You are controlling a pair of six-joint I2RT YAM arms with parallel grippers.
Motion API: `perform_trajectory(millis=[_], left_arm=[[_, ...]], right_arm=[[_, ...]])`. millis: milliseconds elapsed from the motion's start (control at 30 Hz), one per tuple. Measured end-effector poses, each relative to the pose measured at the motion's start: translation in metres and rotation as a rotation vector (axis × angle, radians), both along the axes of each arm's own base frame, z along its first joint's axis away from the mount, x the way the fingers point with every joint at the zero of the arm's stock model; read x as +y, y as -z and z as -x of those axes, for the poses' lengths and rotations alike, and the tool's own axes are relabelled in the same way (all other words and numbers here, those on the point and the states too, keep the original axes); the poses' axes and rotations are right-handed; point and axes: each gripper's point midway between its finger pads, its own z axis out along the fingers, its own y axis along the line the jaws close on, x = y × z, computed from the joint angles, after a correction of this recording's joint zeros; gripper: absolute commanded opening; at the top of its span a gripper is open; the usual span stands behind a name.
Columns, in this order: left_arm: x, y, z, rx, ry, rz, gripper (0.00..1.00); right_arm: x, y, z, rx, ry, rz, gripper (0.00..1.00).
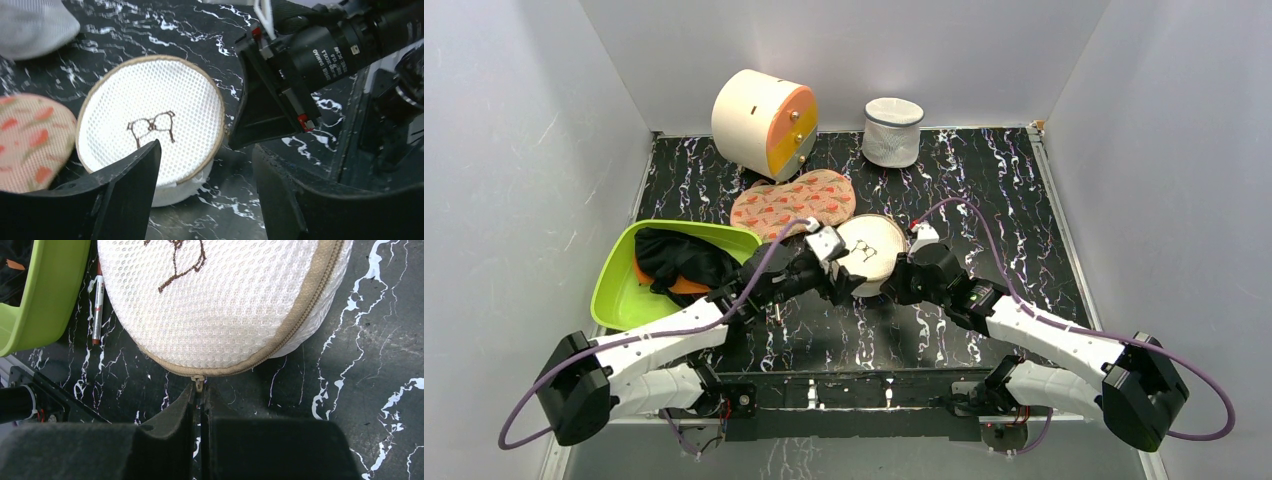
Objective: Unzip the laundry bag and remove the bra
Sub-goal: Unzip the laundry bag at the center of the board.
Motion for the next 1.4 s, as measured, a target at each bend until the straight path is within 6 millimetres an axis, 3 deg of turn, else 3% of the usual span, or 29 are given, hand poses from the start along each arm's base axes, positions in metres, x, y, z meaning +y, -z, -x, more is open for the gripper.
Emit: perform_trajectory(millis=[133,233,367,433,600,800,933,1300,1400], left_arm=[[-0.01,0.003,0.008,-0.168,0.078,-0.096,0.74],[-0.017,0.02,0.01,-0.266,0.106,-0.228,0.77],[-0.019,0.04,0.012,-0.355,0.132,-0.364,0.69],[-0.018,0.041,0.009,-0.41,0.134,-0.395,0.64],[-0.018,0.037,-0.001,-0.504,0.127,-0.433,0.63],[-0.024,0.055,-0.005,-0.553,0.182,-0.524,0.71],[-0.017,0.069,-0.002,-0.562,0.196,-0.541,0.55],[-0.016,0.087,-0.014,-0.593,0.177,-0.62,0.39],[-0.016,0.086,-0.016,-0.598,0.171,-0.621,0.24]], right_arm=[[0.002,-0.001,0.001,0.004,-0.009,-0.009,0.0],[0.005,-0.004,0.001,0.0,-0.02,-0.025,0.0],[0.009,-0.007,0.001,-0.008,-0.032,-0.044,0.0],[0.011,-0.008,0.001,-0.011,-0.036,-0.05,0.0],[0.013,-0.009,0.001,-0.011,-0.045,-0.058,0.0],[0.016,-0.014,0.001,-0.022,-0.056,-0.078,0.0],[0.018,-0.014,0.003,-0.015,-0.068,-0.086,0.0],[0.022,-0.005,0.006,0.022,-0.086,-0.078,0.0],[0.022,-0.001,0.007,0.034,-0.089,-0.07,0.0]])
